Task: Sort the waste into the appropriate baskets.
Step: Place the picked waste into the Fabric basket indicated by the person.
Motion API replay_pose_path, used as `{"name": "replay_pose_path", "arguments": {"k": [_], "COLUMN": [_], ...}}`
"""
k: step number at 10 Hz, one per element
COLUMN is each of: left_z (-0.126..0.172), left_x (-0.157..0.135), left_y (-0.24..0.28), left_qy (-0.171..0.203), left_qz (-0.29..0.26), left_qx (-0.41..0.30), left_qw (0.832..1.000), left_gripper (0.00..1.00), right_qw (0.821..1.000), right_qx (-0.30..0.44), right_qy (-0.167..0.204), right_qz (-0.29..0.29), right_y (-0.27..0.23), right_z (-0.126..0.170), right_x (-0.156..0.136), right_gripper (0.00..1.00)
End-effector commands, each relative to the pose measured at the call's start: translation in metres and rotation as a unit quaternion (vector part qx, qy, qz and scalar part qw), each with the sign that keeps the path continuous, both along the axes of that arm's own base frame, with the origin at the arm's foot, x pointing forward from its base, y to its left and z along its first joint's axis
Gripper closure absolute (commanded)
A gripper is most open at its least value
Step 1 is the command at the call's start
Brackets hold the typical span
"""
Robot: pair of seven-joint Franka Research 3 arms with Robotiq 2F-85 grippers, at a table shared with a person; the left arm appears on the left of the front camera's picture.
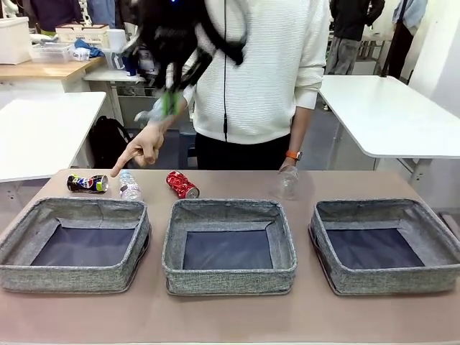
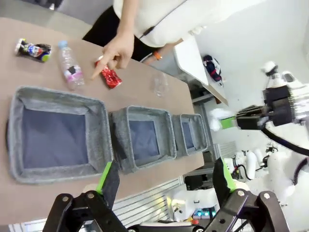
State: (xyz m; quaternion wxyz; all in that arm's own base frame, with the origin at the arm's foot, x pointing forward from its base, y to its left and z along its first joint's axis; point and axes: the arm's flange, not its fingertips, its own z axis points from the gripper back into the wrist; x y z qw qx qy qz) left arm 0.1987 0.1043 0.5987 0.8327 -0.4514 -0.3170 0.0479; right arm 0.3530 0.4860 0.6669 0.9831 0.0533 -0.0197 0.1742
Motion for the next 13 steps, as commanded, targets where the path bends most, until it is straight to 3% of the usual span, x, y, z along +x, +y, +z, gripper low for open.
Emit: {"name": "replay_pose_path", "arguments": {"k": [1, 2, 3, 4, 5, 6, 7, 8, 9, 10, 13], "left_z": [-0.026, -0.028, -0.037, -0.047, -0.056, -0.067, -0.075, -0.07, -0.07, -0.07, -0.07], "left_x": [-0.01, -0.009, -0.012, -0.014, -0.02, -0.027, -0.029, -0.018, -0.018, -0.018, -0.018], "left_y": [0.008, 0.014, 0.023, 0.047, 0.069, 0.086, 0.096, 0.063, 0.063, 0.063, 0.063], "left_qy": [0.023, 0.023, 0.059, 0.097, 0.131, 0.169, 0.179, 0.135, 0.135, 0.135, 0.135], "left_qz": [-0.004, 0.009, -0.028, -0.028, -0.022, -0.006, 0.012, -0.008, -0.008, -0.008, -0.008], "left_qx": [-0.009, -0.017, -0.004, 0.006, 0.013, 0.023, 0.028, 0.01, 0.01, 0.01, 0.01], "left_qw": [1.0, 1.0, 0.998, 0.995, 0.991, 0.985, 0.983, 0.991, 0.991, 0.991, 0.991], "left_gripper": [0.0, 0.0, 0.0, 0.0, 0.0, 0.0, 0.0, 0.0, 0.0, 0.0, 0.0], "right_qw": [0.997, 0.993, 0.994, 0.997, 0.995, 0.995, 0.995, 0.997, 0.987, 0.98, 0.979], "right_qx": [0.008, 0.023, 0.053, 0.07, 0.025, 0.025, 0.025, 0.036, 0.048, 0.058, 0.06], "right_qy": [0.008, -0.013, -0.014, 0.041, 0.003, 0.003, 0.003, 0.013, -0.022, -0.025, -0.018], "right_qz": [0.08, 0.115, 0.096, -0.01, 0.095, 0.095, 0.095, 0.074, 0.152, 0.189, 0.196], "right_y": [0.022, 0.049, 0.075, 0.095, 0.061, 0.061, 0.061, 0.08, 0.107, 0.137, 0.161], "right_z": [-0.055, -0.075, -0.092, -0.101, -0.096, -0.096, -0.096, -0.114, -0.124, -0.144, -0.184], "right_x": [0.013, 0.018, 0.018, 0.018, 0.016, 0.016, 0.016, 0.017, 0.021, 0.033, 0.044], "right_gripper": [0.93, 0.93, 0.93, 0.93, 0.93, 0.93, 0.93, 0.93, 0.93, 0.93, 0.93]}}
